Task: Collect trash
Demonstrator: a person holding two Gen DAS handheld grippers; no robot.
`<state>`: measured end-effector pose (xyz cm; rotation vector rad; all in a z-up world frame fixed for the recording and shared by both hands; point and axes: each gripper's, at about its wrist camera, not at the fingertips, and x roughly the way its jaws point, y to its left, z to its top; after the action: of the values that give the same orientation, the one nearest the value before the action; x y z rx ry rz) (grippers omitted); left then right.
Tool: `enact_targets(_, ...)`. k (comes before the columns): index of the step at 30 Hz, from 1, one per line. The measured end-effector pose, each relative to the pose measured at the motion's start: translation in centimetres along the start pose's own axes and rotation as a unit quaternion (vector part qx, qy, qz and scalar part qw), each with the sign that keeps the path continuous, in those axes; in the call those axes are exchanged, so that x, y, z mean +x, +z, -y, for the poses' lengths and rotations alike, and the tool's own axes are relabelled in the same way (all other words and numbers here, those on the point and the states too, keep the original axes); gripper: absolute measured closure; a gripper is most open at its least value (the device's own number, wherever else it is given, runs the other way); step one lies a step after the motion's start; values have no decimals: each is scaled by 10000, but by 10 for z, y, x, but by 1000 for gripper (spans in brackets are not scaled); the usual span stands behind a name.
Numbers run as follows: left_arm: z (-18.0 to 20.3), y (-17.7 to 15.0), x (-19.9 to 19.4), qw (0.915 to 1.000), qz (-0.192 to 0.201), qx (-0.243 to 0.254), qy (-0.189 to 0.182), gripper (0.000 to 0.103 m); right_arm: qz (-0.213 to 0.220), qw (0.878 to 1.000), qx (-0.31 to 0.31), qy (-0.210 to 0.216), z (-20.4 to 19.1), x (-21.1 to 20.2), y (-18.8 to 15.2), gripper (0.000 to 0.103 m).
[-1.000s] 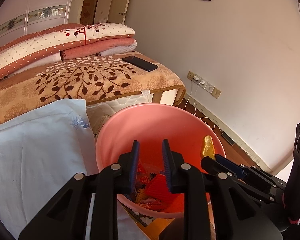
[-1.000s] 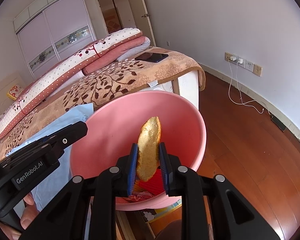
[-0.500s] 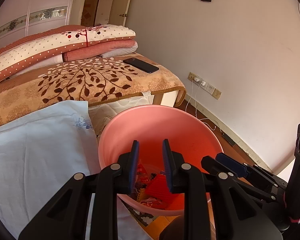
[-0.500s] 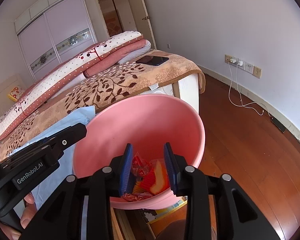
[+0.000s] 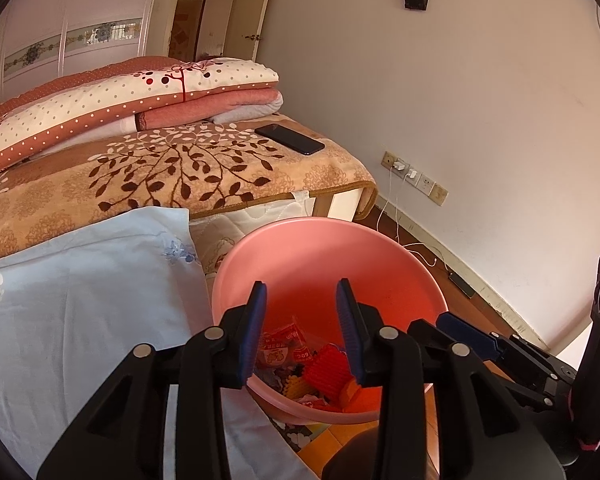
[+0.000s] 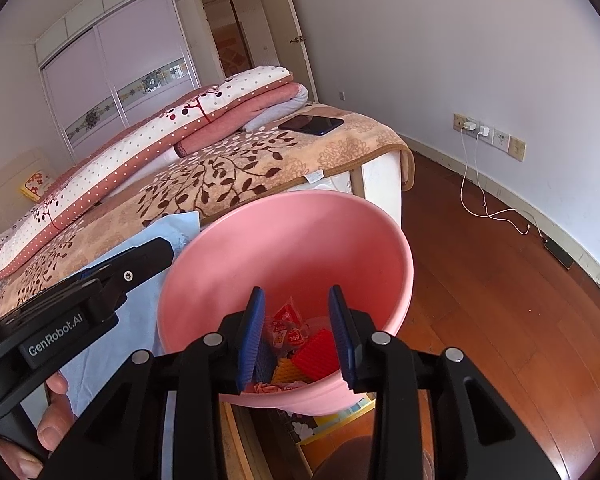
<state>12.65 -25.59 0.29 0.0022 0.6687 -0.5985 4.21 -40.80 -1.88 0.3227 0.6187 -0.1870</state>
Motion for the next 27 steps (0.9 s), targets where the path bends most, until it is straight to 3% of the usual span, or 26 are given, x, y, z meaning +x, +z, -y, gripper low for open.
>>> enact_targets(6, -5, 0, -13, 9998, 103, -35, 142, 67, 157, 9998, -156, 28, -10, -13, -1, 70)
enact_targets(9, -7, 0, -21, 9997, 163, -58, 198, 67, 267, 9993, -256, 39, -16, -21, -3, 58)
enact_targets(21, -9, -2, -58, 9977, 544, 18, 414, 67, 485, 9966, -669, 69, -45, -49, -13, 52)
enact_targets(23, -10, -4, -63, 9974, 577, 4, 428, 67, 528, 9961, -703, 43, -48, -53, -15, 43)
enact_targets(27, -13, -8, -74, 9969, 642, -47, 454, 67, 604, 9952, -769, 38, -55, -61, -18, 40)
